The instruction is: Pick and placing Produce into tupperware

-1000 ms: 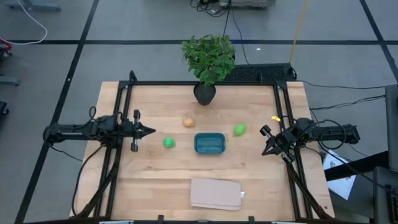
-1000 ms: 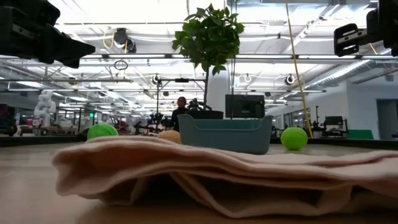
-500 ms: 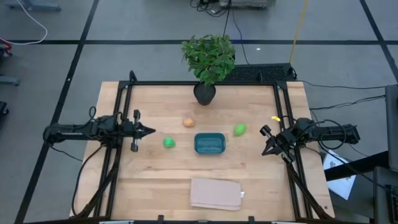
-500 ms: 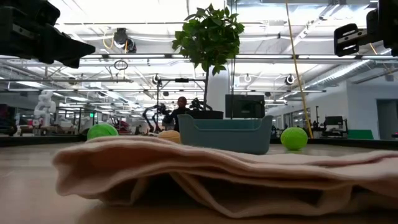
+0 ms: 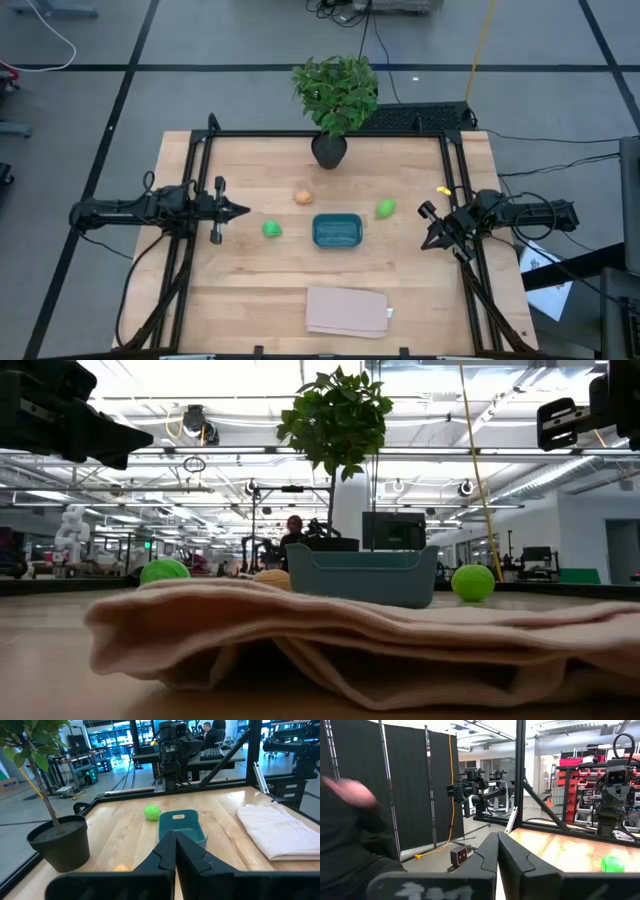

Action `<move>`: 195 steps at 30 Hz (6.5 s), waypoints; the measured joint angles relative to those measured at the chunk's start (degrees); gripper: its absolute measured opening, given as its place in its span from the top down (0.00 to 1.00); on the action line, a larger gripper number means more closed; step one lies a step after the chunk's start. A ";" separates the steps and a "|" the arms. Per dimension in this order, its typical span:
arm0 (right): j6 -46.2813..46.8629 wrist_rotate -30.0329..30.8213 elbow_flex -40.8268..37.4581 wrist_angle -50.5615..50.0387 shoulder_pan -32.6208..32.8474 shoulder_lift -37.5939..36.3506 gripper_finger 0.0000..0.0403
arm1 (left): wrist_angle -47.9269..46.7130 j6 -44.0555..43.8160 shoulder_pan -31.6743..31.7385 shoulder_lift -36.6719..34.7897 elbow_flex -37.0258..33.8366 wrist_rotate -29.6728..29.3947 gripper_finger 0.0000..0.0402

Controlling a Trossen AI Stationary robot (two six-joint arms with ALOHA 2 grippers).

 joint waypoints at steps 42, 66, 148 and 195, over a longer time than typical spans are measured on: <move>-1.51 0.19 0.00 0.87 -0.01 0.01 1.00 | 7.58 -0.27 0.00 0.00 -0.02 0.00 0.99; 0.91 10.92 0.02 2.11 -0.01 0.00 1.00 | 6.58 -3.58 -0.22 -0.08 0.00 -12.21 1.00; -3.21 24.26 0.04 -2.56 -0.02 0.02 1.00 | -1.20 0.86 23.95 52.53 42.91 28.85 0.99; -3.42 24.29 0.04 -2.62 -0.02 0.00 1.00 | -69.07 6.65 15.65 83.56 75.94 3.37 0.99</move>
